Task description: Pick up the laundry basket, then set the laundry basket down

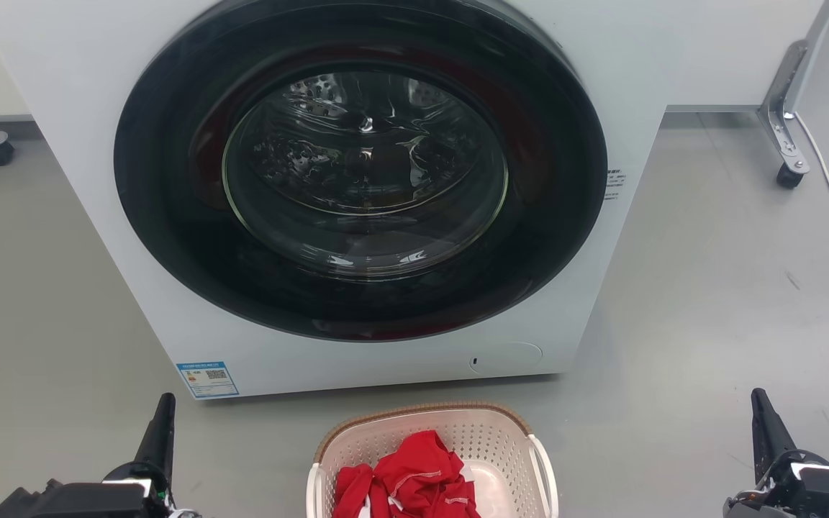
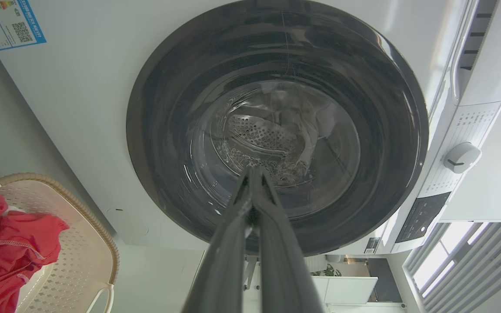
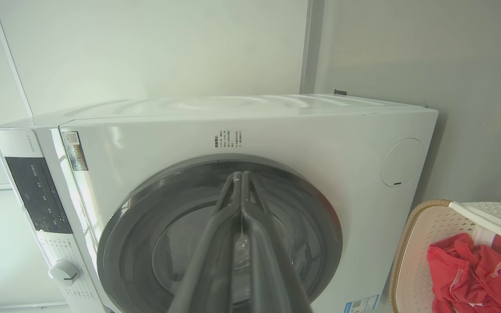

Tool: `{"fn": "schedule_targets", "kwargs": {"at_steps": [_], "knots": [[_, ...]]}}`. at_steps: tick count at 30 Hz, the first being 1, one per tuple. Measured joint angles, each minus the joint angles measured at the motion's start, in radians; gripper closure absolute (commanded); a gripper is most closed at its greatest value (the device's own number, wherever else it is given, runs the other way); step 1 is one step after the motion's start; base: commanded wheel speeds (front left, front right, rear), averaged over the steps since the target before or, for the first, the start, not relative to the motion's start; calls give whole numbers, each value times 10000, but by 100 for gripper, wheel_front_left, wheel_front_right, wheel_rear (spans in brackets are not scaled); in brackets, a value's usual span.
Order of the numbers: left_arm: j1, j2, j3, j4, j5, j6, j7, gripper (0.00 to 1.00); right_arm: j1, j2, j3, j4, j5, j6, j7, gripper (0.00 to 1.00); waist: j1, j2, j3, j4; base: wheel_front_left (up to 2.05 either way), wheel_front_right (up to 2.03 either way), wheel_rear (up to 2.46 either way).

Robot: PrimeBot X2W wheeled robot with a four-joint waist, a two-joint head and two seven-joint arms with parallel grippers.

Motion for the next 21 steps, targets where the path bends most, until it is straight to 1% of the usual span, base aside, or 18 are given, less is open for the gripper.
{"fn": "schedule_targets", "kwargs": {"at_steps": [21], "knots": [[0,0,0,-2,0,0,0,100,0,0,0,-2,0,0,0,100,0,0,1,0,0,0,0]]}}
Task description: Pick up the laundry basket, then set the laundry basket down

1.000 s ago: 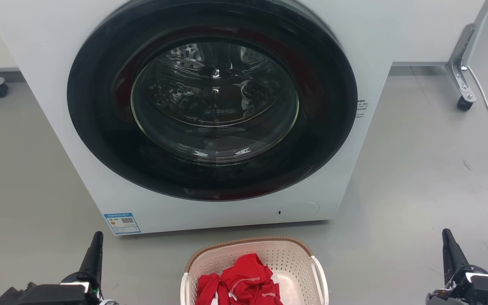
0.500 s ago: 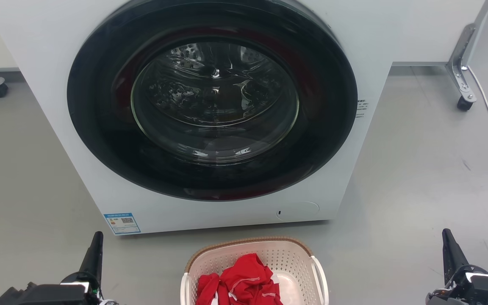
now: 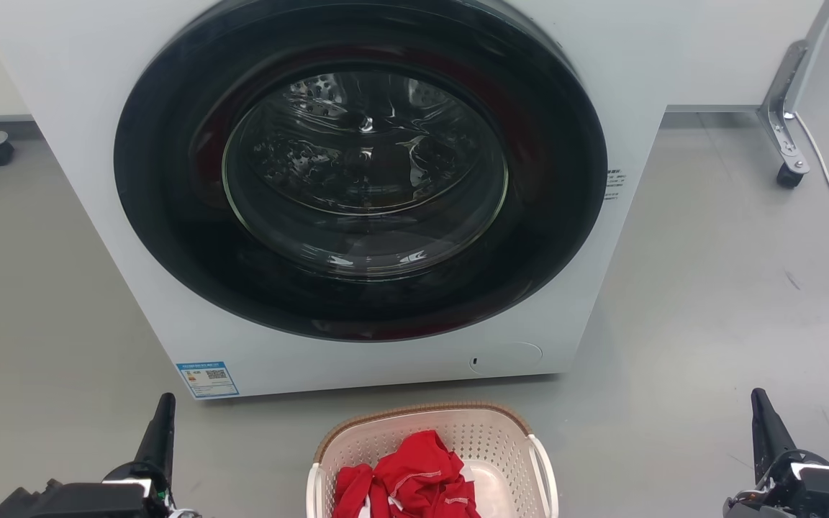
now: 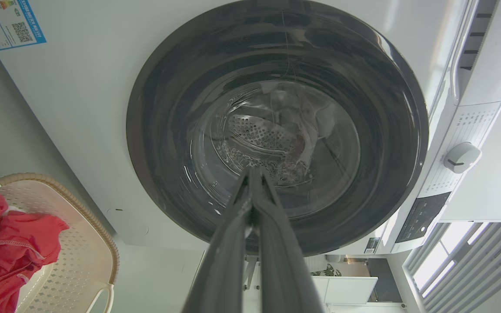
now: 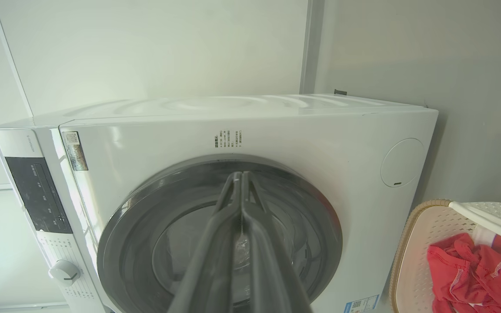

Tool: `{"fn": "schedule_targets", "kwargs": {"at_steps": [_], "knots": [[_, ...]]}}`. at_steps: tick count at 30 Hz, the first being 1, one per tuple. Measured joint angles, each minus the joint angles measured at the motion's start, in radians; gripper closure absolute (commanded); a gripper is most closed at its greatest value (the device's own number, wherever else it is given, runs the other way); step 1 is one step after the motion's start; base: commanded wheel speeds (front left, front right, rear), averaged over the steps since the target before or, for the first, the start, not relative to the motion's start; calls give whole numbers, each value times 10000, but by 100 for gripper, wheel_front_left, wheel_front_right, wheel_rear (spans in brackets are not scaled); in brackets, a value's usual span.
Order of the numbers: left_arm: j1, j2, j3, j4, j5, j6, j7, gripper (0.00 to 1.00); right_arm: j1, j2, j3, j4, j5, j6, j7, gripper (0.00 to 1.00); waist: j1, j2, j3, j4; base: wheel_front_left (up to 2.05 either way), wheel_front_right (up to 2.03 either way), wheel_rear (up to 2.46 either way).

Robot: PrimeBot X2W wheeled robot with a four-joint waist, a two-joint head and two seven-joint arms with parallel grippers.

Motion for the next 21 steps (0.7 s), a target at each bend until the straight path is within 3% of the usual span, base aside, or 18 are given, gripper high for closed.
{"fn": "schedule_targets", "kwargs": {"at_steps": [21], "knots": [[0,0,0,-2,0,0,0,100,0,2,0,-2,0,0,2,100,0,0,1,0,0,0,0]]}}
